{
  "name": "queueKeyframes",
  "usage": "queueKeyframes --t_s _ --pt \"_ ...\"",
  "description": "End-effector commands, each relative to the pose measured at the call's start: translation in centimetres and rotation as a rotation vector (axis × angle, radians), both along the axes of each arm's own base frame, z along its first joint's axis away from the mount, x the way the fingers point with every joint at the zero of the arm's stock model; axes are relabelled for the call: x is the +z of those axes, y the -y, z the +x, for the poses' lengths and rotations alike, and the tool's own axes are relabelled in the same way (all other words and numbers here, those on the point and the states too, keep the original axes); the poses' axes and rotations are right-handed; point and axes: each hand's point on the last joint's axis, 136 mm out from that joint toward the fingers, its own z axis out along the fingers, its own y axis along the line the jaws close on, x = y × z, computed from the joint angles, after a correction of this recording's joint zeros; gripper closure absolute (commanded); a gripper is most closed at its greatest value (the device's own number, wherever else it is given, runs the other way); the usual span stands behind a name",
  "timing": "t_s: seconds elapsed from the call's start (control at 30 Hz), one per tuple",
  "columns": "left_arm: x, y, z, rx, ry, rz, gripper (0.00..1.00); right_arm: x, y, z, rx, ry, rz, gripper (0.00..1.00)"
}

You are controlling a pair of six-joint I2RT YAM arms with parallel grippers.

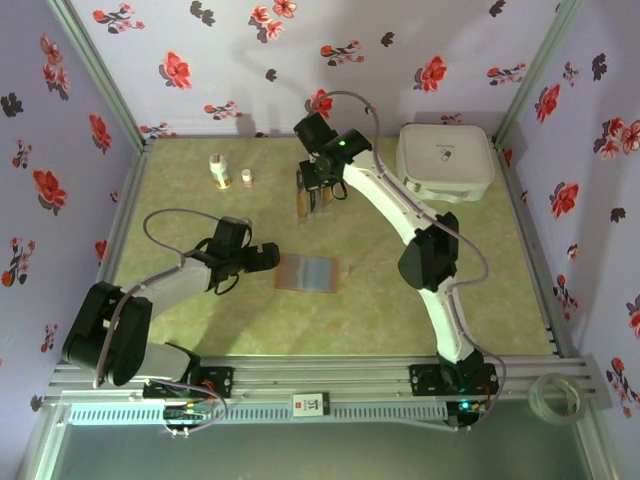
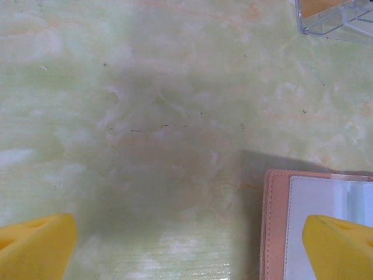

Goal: Put the credit cards into the card holder

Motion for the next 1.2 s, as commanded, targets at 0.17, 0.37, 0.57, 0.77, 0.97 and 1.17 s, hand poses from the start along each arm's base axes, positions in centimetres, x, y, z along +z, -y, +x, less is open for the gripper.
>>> queueKeyframes --t_s 0.17,0.37,0.57,0.77,0.97,1.17 --pt "0.8 1.7 -1.1 -0.065 -0.009 -0.003 0.00 5.1 0.7 -3.0 -0.013 0.066 0.170 1.00" --pt "0.8 3.3 -2.0 -0.098 -0.012 -0.005 0.00 5.6 2.8 -5.7 -0.020 0.080 0.209 1.00" --pt "0.0 4.5 -2.8 -0.102 -0.022 0.001 0.00 5.0 5.3 -8.1 -0.034 0.092 0.221 1.00" --pt "-0.8 6.0 -3.3 -0.107 -0.023 0.001 0.00 3.7 8.1 -10.0 -0.069 0.085 0.247 1.00" --pt "-1.2 7.8 -3.7 -0.122 -0.024 0.009 0.00 1.9 10.6 -11.0 -0.112 0.054 0.299 1.00" --pt "-1.1 8.9 -4.3 -0.129 -0.021 0.011 0.00 0.7 11.7 -11.4 -0.130 0.036 0.317 1.00"
